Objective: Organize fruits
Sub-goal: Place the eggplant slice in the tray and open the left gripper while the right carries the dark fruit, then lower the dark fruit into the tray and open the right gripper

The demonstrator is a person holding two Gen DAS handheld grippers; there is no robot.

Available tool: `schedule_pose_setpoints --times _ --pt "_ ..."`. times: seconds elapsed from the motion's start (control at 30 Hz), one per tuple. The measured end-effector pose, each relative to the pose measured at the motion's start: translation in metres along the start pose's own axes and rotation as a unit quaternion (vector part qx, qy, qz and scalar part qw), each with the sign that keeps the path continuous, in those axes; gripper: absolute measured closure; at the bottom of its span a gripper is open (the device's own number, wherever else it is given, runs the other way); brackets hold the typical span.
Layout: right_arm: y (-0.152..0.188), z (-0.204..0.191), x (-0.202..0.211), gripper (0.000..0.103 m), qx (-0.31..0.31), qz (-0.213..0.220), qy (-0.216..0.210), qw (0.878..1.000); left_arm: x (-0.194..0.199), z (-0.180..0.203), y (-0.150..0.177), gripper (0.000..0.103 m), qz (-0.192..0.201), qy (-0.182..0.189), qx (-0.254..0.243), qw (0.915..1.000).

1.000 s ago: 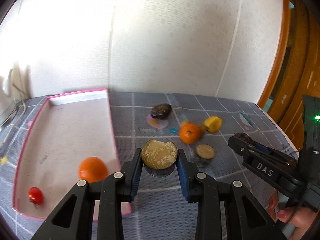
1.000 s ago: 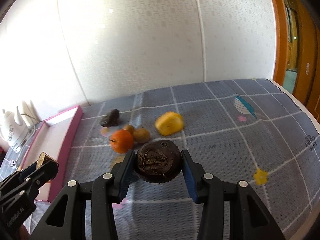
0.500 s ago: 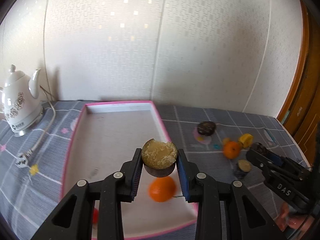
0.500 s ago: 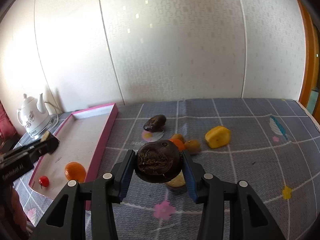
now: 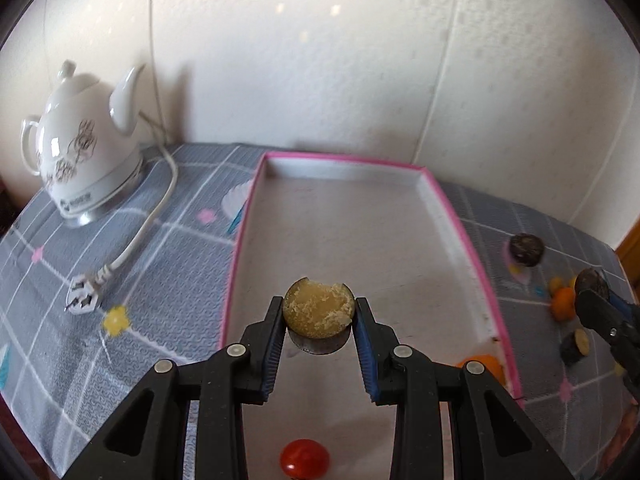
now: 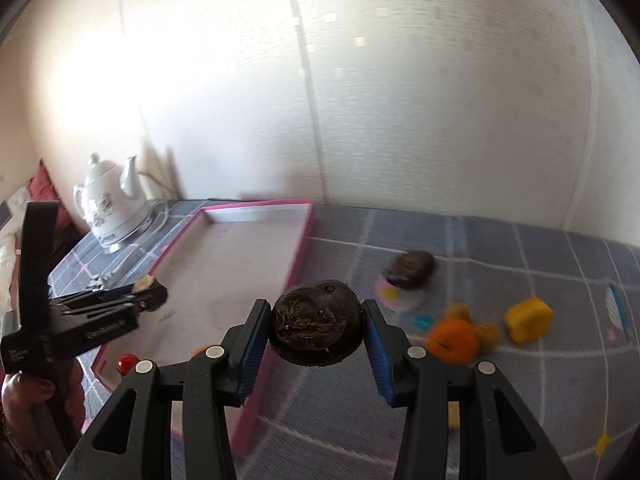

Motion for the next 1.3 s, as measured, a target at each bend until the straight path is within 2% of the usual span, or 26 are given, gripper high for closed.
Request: schedule_pose_setpoints --times 0.23,0.57,0.7,0.9,1.03,1.1,1.3 --pt "-0.002 -0.01 -0.014 0.056 -0.019 -0.013 -0.021 1.0 -0.006 -0.012 0.008 0.069 -0.013 -0.029 -0.007 0.9995" --pt "0.001 -0.025 -0.018 0.056 -0.006 -0.014 -0.034 0.999 -0.002 -0.017 0.025 0.068 -0.029 -0.029 -0.006 0.9991" --pt "0.001 -0.029 -0.025 0.056 -0.013 -0.02 -0.039 0.999 0.008 -0.016 0.032 0.054 -0.022 -0.028 -0.007 0.9993" --pt "0.003 -0.043 -0.034 0.056 -0.009 -0.031 -0.045 0.998 0.03 -0.012 0.037 0.042 0.002 -0.005 0.011 0.9999" --pt "0.005 -0.052 -0.041 0.056 0.0 -0.039 -0.05 0.998 0.044 -0.018 0.036 0.037 0.029 -0.038 0.005 0.9988" --pt "0.006 -0.056 -0.045 0.056 0.003 -0.044 -0.052 0.998 0.049 -0.022 0.037 0.031 0.036 -0.046 0.008 0.9983" --pt "0.008 -0.066 -0.058 0.056 0.007 -0.069 -0.065 0.995 0.058 -0.034 0.039 0.022 0.045 -0.046 0.03 0.9975"
Point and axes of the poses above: each gripper's, at about its wrist camera, not at the fingertips, and x roughly against the way its jaws point, z to its right, y to its underside, the point moved 10 cm from there along -x, roughly the way its jaws point, and after that the axes turned 4 degrees about y, right-handed, at the moved point
